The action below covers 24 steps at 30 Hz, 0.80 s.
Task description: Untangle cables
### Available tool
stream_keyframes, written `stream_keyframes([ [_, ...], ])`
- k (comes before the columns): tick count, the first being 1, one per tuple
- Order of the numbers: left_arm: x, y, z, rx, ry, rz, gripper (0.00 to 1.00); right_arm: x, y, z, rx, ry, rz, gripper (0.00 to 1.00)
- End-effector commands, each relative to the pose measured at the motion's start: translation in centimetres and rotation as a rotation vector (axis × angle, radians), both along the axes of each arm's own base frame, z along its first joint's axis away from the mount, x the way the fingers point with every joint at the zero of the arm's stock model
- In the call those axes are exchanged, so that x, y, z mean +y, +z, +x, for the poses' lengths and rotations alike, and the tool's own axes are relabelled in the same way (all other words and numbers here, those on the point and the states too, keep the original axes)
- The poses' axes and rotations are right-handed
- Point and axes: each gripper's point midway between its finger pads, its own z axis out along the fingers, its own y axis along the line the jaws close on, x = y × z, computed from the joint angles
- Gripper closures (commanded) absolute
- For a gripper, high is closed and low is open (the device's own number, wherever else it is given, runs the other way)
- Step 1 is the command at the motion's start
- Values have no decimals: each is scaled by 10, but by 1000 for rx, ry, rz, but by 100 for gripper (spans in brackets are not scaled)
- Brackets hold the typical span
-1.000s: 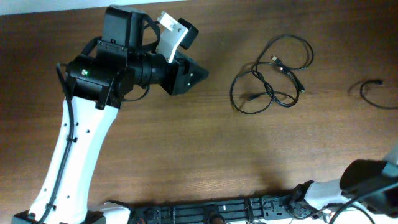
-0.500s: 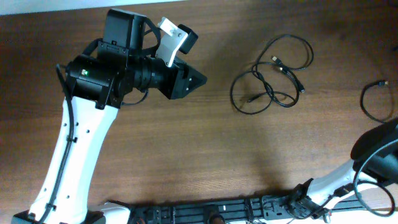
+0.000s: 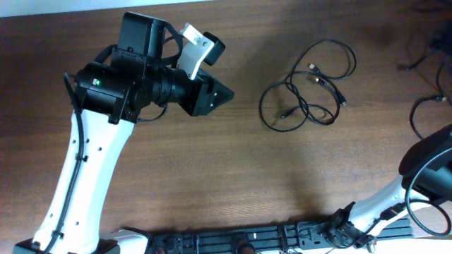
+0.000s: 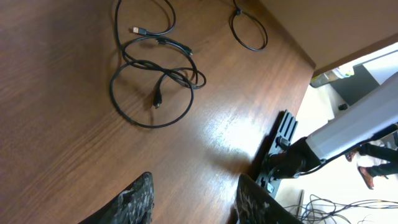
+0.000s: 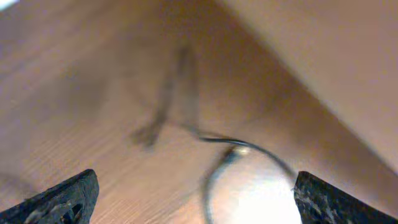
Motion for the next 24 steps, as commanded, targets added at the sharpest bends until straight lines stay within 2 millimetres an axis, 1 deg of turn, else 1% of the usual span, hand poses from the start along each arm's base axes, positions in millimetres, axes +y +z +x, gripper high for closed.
stream_keyframes([
  [1, 2, 13, -2, -54, -12, -7, 57, 182, 64, 51, -408, 967, 308, 1],
  [2, 2, 13, -2, -54, -12, -7, 56, 220, 78, 45, -494, 1144, 365, 1],
  [4, 2, 13, -2, -54, -12, -7, 56, 251, 80, 39, -510, 1266, 384, 1],
  [6, 2, 12, -2, -55, -13, -6, 56, 289, 71, 29, -462, 1398, 386, 1],
  [7, 2, 12, -2, -56, -15, -6, 56, 303, 68, 24, -447, 1451, 384, 1],
  [8, 2, 12, -2, -56, -15, -6, 56, 333, 61, 11, -405, 1566, 387, 1],
  [10, 2, 12, -2, -55, -15, -5, 56, 381, 55, -14, -360, 1762, 393, 1],
  [11, 2, 12, -2, -55, -15, -5, 56, 402, 52, -27, -338, 1860, 384, 1],
  [13, 2, 12, -3, -53, -15, -5, 56, 432, 45, -42, -285, 1978, 370, 1],
  [15, 3, 10, -4, -54, -24, 3, 56, 456, 35, -52, -201, 2065, 336, 1],
  [17, 4, 8, -7, -63, -43, 13, 56, 467, 26, -58, -134, 2114, 292, 1],
  [19, 4, 7, -8, -62, -48, 19, 56, 470, 19, -54, -78, 2110, 244, 1],
  [20, 5, 7, -8, -63, -47, 21, 56, 470, 17, -49, -60, 2078, 234, 1],
  [22, 5, 7, -8, -65, -49, 22, 56, 466, 14, -33, -30, 1965, 224, 1],
  [24, 5, 7, -7, -67, -47, 25, 55, 463, 12, -28, -13, 1936, 210, 1],
])
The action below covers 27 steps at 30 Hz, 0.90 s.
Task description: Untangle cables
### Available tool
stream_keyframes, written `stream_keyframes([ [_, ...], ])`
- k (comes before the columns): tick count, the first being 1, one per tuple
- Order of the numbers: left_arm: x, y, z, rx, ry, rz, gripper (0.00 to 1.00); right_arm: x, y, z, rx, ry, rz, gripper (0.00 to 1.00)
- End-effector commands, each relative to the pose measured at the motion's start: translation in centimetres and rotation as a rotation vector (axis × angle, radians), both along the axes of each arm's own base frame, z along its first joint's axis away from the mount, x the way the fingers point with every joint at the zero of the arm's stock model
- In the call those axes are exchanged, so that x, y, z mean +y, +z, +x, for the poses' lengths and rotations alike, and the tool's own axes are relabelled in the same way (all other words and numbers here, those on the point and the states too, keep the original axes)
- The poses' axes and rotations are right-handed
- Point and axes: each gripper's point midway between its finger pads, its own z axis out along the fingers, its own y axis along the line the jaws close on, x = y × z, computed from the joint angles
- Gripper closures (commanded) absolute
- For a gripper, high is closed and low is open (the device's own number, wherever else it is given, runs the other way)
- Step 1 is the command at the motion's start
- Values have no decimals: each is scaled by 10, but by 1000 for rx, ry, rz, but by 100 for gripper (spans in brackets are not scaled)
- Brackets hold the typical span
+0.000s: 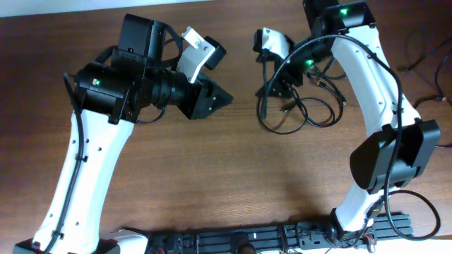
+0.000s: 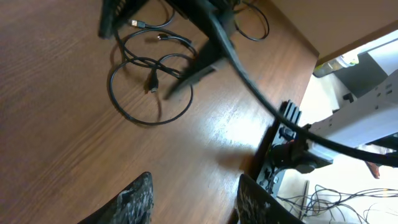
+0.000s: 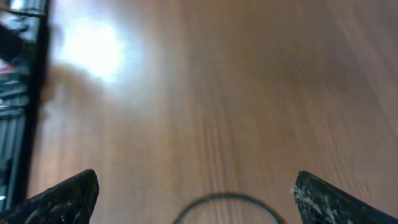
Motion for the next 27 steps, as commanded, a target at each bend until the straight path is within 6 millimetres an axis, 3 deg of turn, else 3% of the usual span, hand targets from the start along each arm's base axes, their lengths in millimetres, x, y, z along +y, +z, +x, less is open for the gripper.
stream_keyframes([
  [1, 2, 11, -1, -54, -11, -2, 55, -16, 5, 6, 8, -122, -89, 1],
  [6, 3, 10, -1, -56, -7, 4, 55, -44, -7, 40, 26, -411, -232, 1],
  [11, 3, 10, 0, -56, -7, 3, 55, -69, -11, 61, 33, -648, -315, 1],
  [13, 3, 10, -1, -55, -7, 3, 55, -88, -12, 73, 24, -812, -365, 1],
  [16, 3, 10, -1, -55, -7, 4, 55, -150, -7, 88, -29, -1267, -511, 1],
  [18, 3, 10, -1, -55, -7, 3, 55, -177, -2, 86, -69, -1445, -574, 1],
  [27, 3, 10, -1, -55, -8, 4, 53, -183, -4, 82, -60, -1499, -594, 1],
])
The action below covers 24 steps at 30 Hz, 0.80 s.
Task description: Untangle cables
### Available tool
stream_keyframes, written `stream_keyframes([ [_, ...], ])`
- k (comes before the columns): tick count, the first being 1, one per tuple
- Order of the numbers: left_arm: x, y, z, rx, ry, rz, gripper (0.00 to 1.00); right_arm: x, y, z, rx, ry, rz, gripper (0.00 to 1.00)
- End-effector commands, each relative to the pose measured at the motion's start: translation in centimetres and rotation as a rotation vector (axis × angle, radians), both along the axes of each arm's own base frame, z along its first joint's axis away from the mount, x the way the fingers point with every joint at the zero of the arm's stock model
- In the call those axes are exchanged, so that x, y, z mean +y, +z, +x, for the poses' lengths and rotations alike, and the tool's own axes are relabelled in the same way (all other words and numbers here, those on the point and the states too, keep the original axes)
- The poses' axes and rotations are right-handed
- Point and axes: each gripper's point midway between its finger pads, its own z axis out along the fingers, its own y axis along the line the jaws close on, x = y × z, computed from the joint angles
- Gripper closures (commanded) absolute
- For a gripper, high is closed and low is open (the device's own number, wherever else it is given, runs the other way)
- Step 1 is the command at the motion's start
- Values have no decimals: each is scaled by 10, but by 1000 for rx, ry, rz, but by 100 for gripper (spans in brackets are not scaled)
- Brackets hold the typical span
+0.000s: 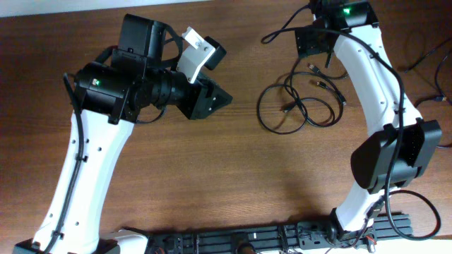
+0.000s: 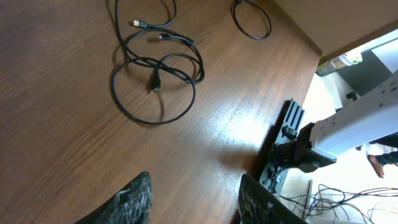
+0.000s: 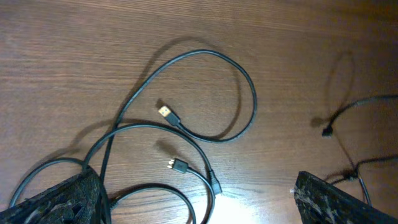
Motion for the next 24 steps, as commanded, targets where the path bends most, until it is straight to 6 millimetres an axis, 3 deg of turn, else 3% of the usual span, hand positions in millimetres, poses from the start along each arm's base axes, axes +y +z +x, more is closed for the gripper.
stream_keyframes([
  [1, 2, 11, -1, -48, -8, -4, 54, -9, 16, -3, -47, -61, -24, 1],
  [5, 2, 11, -2, -47, -8, -4, 53, -12, 3, -9, -8, -110, -22, 1],
  [9, 2, 11, -2, -47, -8, -4, 53, 6, -34, -19, 99, -73, 138, 1],
  [14, 2, 11, -2, -47, -7, -3, 53, 24, -81, -49, 257, -47, 348, 1],
  [15, 2, 11, -2, -47, -8, -3, 53, 25, -87, -54, 275, -49, 368, 2],
  [18, 2, 11, -2, -47, -8, -3, 53, 40, -99, -65, 322, -36, 476, 26],
  [21, 2, 10, -2, -47, -7, -3, 52, 60, -105, -78, 379, -13, 577, 29],
  [24, 2, 11, -2, -47, -8, -3, 51, 68, -112, -92, 431, -13, 607, 34],
])
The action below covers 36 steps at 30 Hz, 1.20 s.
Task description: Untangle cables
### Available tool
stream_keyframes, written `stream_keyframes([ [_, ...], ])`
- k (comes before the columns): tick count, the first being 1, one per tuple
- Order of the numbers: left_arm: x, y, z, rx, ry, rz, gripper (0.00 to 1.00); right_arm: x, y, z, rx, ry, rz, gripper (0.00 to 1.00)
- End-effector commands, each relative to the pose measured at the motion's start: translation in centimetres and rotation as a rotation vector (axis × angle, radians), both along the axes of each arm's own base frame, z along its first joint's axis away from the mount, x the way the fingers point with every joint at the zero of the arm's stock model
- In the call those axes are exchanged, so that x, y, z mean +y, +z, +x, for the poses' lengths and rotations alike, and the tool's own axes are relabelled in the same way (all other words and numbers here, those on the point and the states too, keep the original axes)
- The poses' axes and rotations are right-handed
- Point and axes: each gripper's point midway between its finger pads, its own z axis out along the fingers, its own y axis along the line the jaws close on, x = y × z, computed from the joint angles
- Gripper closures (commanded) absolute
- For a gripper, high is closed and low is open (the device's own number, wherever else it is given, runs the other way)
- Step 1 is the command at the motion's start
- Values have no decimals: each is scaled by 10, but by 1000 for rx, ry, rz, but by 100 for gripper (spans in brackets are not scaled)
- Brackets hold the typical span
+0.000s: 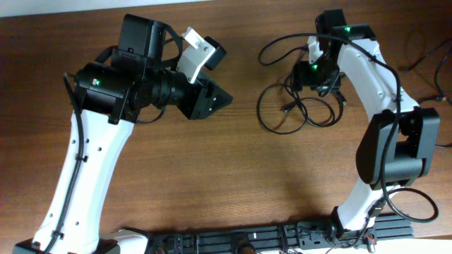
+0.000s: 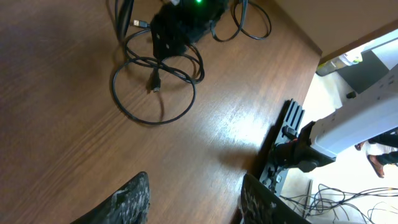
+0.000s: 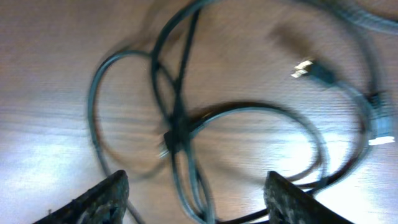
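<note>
A tangle of thin black cables [image 1: 284,118] with small plugs lies on the wooden table, right of the middle. My right gripper [image 1: 311,77] hangs low over the tangle's upper part. It is open, and in the right wrist view its fingers [image 3: 102,198] straddle crossing cable strands [image 3: 186,168] without closing on them. My left gripper [image 1: 227,95] is held above the table to the left of the tangle. It is open and empty, with the cables [image 2: 152,84] far ahead of its fingertips [image 2: 134,199].
More black cables [image 1: 422,109] lie at the table's right edge. A black rail [image 1: 282,236] runs along the front edge. The right arm [image 1: 385,92] arches over the table's right side. The table's edge [image 2: 311,59] shows in the left wrist view.
My right gripper has moved from the back of the table, above the tangle's far loop, to low over the tangle's middle. The left arm has not moved.
At first the right arm was off at the table's right edge. Then its gripper was over the tangle's left side, then back near the far edge looking down on the cables. Now it is close over them. The left gripper stayed open and still throughout.
</note>
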Motion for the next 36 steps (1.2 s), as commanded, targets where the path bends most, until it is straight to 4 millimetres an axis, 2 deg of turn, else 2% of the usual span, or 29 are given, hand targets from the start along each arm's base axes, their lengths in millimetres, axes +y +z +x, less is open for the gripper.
stream_keyframes([
  [1, 2, 11, -2, -47, -8, -4, 52, 22, -9, -18, 66, 18, 102, 35],
  [3, 2, 11, -2, -47, -8, -4, 52, 23, -18, -27, 99, 21, 100, 38],
  [5, 2, 11, -2, -46, -8, -4, 51, 23, -27, -34, 118, 20, 100, 46],
  [8, 2, 11, -2, -47, -8, -4, 51, 23, -37, -41, 137, 15, 102, 84],
  [10, 2, 11, -2, -47, -8, -4, 51, 23, -39, -43, 142, 15, 102, 96],
  [11, 2, 11, -2, -47, -8, -4, 51, 23, -39, -42, 139, 14, 102, 96],
  [13, 2, 11, -1, -47, -8, -4, 51, 27, -38, -38, 123, 12, 129, 96],
  [14, 2, 11, -2, -47, -8, -4, 51, 31, -37, -37, 117, 13, 148, 92],
  [16, 2, 11, -2, -47, -8, -4, 51, 32, -37, -34, 112, -8, 159, 57],
  [17, 2, 11, -2, -47, -8, -4, 51, 33, -37, -34, 110, -10, 160, 51],
  [19, 2, 11, -2, -47, -8, -4, 51, 33, -37, -32, 105, -9, 160, 46],
  [24, 2, 11, -1, -48, -8, -4, 51, 30, -38, -30, 93, -9, 144, 46],
  [30, 2, 11, -1, -50, -8, -5, 50, 11, -42, -18, 43, -11, 32, 41],
  [33, 1, 11, -1, -51, -8, -6, 49, 11, -42, -14, 18, 16, 31, 41],
  [36, 1, 11, -1, -51, -8, -6, 49, 11, -43, -18, 38, 16, 30, 41],
])
